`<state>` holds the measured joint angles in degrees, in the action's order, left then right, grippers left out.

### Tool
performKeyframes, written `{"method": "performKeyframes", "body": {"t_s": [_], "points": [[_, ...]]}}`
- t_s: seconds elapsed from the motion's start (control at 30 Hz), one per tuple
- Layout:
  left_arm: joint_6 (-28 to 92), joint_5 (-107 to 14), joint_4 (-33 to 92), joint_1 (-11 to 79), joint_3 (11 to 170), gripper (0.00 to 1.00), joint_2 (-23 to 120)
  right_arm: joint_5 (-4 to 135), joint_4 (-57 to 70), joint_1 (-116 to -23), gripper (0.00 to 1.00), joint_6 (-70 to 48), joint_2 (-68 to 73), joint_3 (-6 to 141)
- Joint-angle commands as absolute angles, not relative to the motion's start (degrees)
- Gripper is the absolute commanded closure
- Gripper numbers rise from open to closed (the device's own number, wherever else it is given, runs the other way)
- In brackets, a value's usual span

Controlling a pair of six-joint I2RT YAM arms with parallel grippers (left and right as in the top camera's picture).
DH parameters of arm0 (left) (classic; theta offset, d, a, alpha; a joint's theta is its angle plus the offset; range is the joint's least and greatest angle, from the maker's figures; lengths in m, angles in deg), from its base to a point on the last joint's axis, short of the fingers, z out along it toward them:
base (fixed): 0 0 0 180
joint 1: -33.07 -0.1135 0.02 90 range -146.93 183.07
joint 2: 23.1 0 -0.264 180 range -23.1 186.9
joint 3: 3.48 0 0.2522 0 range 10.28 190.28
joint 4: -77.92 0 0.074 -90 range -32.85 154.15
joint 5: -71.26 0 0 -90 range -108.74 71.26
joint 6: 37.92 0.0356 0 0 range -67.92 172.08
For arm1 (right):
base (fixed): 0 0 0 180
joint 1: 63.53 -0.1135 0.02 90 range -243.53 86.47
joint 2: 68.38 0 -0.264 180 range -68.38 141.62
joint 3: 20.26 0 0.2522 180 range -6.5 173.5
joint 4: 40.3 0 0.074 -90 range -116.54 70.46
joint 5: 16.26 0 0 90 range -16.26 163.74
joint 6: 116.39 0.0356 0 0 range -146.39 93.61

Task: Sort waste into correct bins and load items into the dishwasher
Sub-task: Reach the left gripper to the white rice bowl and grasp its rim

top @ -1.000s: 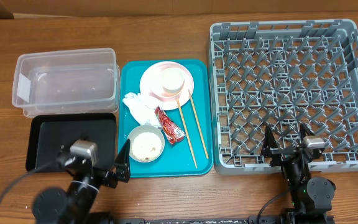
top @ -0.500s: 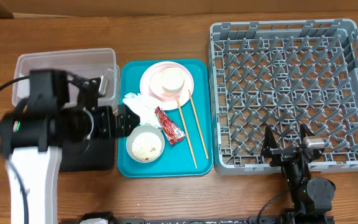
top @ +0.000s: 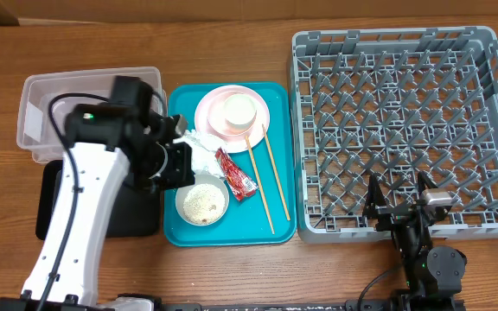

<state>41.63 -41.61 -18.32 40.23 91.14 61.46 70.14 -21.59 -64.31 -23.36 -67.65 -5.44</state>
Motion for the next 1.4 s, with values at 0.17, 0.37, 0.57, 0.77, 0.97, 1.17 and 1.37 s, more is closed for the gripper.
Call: {"method": "performKeyframes", "body": {"t_s": [0.17,0.37,0.57,0.77,0.97,1.17,1.37], "points": [[30.6,-29.9,-10.1,53.3,84.2,0.84,61.5,70.5,-22.0,-64.1,0.00,-22.9,-68.1,-6.0],[28.8,-29.9,-3.2,59.5,77.0,0.62,61.6,70.5,-22.0,-64.1,0.00,-22.9,-68.1,-6.0],[28.7,-29.2,1.3,60.3,73.7,0.61,61.6,70.5,-22.0,-64.1,0.00,-22.9,-68.1,-6.0],[28.6,-28.8,7.2,60.3,71.1,0.74,61.7,70.5,-22.0,-64.1,0.00,-22.9,-68.1,-6.0],[28.7,-28.6,9.0,60.4,69.4,0.74,62.0,70.5,-22.0,-64.1,0.00,-22.9,-68.1,-6.0],[28.7,-28.2,9.6,60.5,69.2,0.74,63.2,70.5,-22.0,-64.1,0.00,-22.9,-68.1,-6.0],[28.7,-27.1,10.5,60.6,69.1,0.75,65.1,70.5,-22.0,-64.1,0.00,-22.9,-68.1,-6.0]]}}
